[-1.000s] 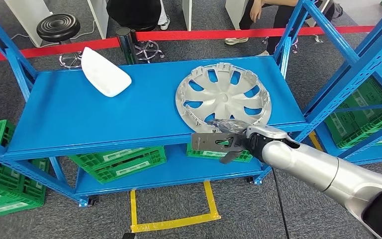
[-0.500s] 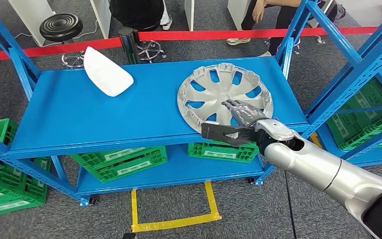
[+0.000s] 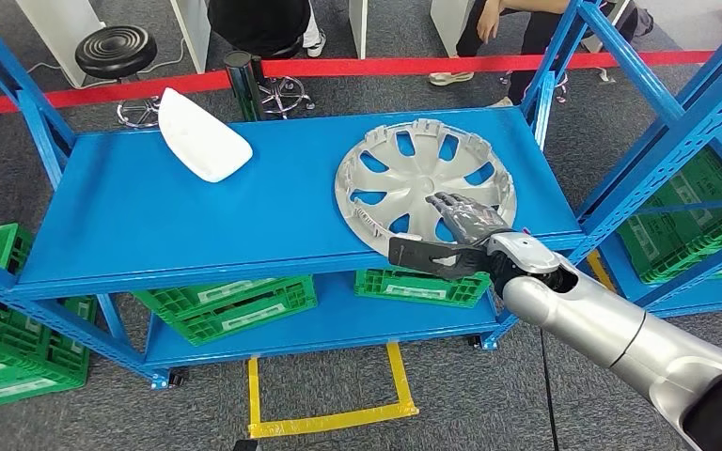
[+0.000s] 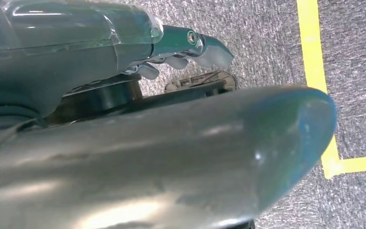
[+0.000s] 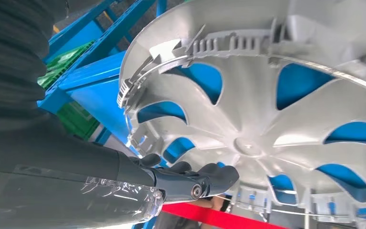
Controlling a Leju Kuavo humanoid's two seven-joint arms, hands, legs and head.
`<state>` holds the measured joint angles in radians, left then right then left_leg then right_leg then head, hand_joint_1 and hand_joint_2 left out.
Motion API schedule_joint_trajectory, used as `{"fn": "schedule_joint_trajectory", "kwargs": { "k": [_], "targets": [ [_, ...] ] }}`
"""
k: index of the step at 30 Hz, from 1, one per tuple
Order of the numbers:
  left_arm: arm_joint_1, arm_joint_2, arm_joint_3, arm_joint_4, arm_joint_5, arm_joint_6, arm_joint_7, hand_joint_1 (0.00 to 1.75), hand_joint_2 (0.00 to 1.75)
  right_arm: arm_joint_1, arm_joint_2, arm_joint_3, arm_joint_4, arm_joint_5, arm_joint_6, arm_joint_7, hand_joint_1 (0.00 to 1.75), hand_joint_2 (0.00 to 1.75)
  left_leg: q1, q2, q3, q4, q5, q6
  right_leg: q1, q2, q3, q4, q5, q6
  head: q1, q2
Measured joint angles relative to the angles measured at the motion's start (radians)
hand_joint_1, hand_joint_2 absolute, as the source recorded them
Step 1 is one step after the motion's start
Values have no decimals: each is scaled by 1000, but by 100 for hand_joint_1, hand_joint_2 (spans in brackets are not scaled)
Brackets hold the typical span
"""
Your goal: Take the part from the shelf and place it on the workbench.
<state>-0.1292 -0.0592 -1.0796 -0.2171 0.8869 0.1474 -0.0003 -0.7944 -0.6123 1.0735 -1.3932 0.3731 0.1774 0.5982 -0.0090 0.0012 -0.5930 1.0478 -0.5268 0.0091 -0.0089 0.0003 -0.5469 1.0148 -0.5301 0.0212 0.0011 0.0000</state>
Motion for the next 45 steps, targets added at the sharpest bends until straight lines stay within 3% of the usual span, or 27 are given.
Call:
{"fn": "schedule_joint_trajectory", "kwargs": {
  "k": [12,45],
  "targets": [
    [-2,-5,-19,0,-44,-18,26,0,0,27,21,-32,79,115,-52,-39,0,175,0,5,0,0,0,0,0,0,0,0,0,0,0,0],
    [-12,-10,-74,0,-94,-37,60,0,0,85,54,-101,144,200,-99,-139,0,175,0,6,1,0,0,0,0,2,0,0,0,0,0,0]
  ]
}}
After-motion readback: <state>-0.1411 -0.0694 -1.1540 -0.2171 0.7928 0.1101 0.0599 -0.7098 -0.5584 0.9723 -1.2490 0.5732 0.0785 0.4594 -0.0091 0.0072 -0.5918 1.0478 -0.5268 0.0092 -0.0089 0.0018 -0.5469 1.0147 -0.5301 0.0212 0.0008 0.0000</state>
